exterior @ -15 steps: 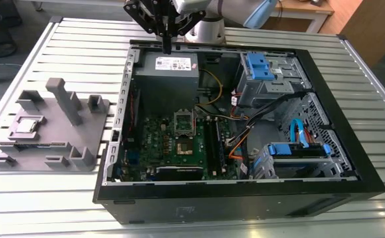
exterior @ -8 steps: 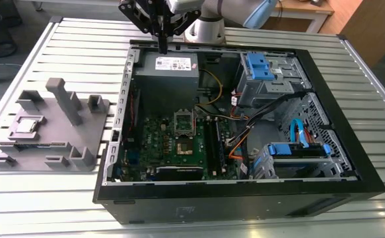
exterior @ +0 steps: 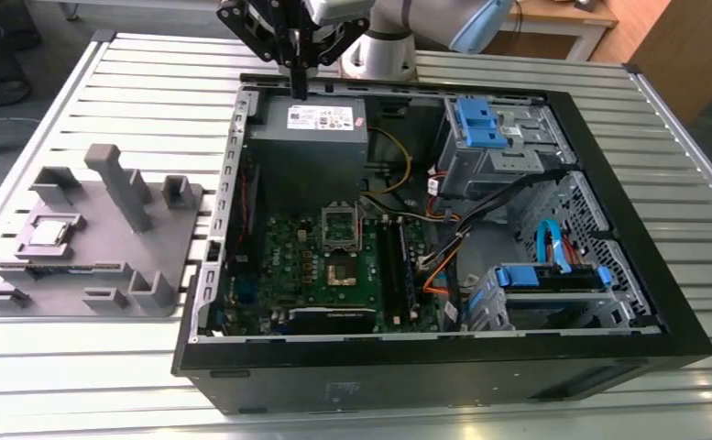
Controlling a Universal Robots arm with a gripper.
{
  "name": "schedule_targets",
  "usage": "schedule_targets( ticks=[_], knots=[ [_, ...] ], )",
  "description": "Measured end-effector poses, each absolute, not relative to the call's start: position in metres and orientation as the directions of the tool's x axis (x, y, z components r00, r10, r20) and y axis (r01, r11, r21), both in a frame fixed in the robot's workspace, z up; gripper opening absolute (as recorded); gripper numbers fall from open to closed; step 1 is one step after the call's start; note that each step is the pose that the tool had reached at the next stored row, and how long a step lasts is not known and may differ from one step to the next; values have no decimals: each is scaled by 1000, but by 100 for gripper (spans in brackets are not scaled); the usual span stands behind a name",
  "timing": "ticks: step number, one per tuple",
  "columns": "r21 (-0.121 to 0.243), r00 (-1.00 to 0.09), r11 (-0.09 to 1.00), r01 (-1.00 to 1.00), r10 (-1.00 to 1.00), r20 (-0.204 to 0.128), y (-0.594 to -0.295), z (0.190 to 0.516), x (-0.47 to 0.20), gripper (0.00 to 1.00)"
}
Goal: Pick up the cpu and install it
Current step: 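Reach for the cpu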
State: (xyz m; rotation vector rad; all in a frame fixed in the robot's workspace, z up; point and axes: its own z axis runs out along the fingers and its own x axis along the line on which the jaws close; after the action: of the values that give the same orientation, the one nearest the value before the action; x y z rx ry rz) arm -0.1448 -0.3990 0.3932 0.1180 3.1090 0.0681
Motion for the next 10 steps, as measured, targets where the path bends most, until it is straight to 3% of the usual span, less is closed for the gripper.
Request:
schedule_targets(
  ticks=[10],
  knots=[
    [45,-997,996,75,76,-28,-399,393,-149,11]
  ],
)
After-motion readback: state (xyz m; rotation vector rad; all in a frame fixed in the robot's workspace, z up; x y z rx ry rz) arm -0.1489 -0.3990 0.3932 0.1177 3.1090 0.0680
